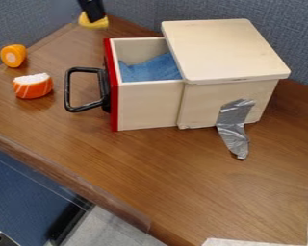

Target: Put a yellow object in the drawer

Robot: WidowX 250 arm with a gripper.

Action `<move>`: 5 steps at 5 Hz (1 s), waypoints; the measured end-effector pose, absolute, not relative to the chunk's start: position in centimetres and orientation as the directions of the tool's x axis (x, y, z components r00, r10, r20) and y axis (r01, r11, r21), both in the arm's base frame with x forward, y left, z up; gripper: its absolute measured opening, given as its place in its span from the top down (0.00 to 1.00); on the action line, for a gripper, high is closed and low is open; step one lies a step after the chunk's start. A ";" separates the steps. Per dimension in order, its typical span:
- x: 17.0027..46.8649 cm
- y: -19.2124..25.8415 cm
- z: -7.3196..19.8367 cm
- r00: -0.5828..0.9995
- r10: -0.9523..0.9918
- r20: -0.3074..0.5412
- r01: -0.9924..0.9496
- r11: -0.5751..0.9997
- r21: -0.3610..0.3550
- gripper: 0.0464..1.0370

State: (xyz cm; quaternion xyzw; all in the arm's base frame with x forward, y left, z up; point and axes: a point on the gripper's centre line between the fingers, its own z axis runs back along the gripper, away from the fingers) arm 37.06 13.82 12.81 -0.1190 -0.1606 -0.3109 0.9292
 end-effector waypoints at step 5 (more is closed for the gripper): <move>35.1 6.7 12.4 0.703 -0.594 0.391 0.693 0.696 -0.188 0.41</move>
